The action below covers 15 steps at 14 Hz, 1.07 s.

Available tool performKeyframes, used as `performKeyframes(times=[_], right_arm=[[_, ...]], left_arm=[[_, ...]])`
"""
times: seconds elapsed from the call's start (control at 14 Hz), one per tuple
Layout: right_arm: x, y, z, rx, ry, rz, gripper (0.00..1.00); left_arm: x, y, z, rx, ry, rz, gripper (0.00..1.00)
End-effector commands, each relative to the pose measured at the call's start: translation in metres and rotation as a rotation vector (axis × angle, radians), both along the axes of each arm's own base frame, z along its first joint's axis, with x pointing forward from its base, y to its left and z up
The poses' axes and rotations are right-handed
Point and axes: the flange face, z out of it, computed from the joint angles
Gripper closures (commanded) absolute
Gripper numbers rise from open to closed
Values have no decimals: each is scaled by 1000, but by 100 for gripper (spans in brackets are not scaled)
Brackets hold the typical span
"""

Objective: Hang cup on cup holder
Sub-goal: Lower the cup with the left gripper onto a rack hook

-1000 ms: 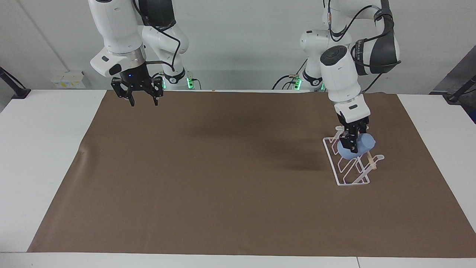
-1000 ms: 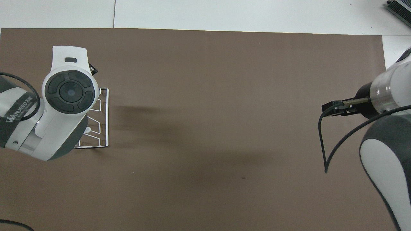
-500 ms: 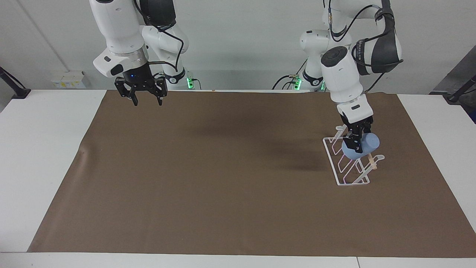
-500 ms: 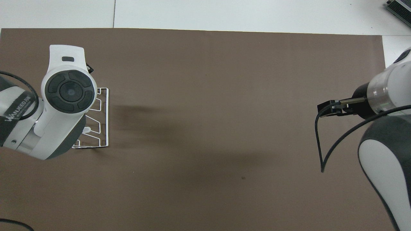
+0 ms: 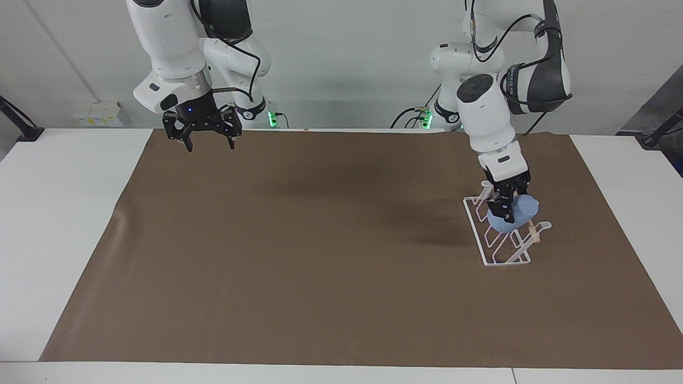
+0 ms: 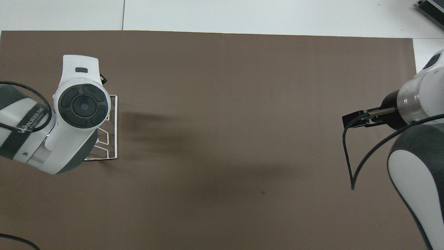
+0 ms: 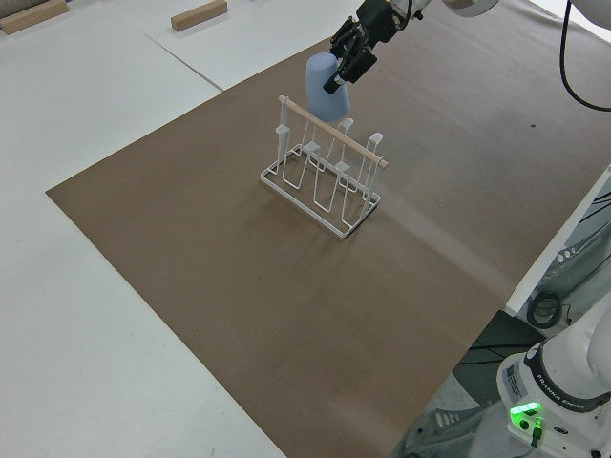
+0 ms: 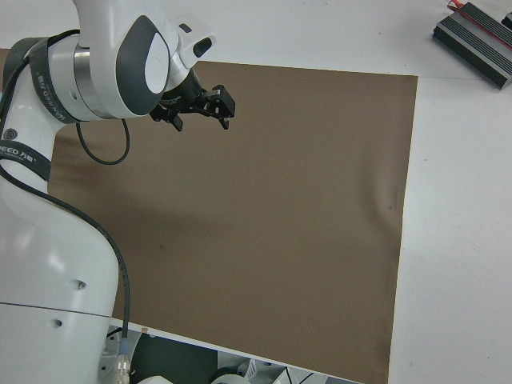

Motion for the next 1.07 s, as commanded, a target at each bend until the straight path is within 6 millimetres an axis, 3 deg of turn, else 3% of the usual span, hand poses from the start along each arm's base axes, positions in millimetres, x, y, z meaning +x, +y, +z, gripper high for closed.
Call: performKeyframes(times=[0.0, 0.07, 0.14, 0.21, 0.57, 0.79, 1.0], right_arm=[[-4, -3, -2, 8, 13, 15, 0], [-4, -3, -2, 8, 13, 15, 0], [-4, -3, -2, 8, 13, 15, 0], [-4, -3, -2, 8, 13, 15, 0], [-4, -4, -2, 8, 13, 15, 0], [-4, -4, -2, 8, 13, 15, 0], [-4, -4, -2, 9, 13, 15, 0]], left_arm=[[-8, 3, -9, -5, -24, -16, 100], [-7, 6, -9, -4, -26, -15, 70], [-8, 7, -11, -2, -20, -16, 28], [-8, 8, -11, -1, -18, -15, 0], [12, 13, 4, -75, -26, -68, 0], [30, 27, 37, -216, -4, -125, 0], [28, 38, 56, -250, 115, -303, 0]])
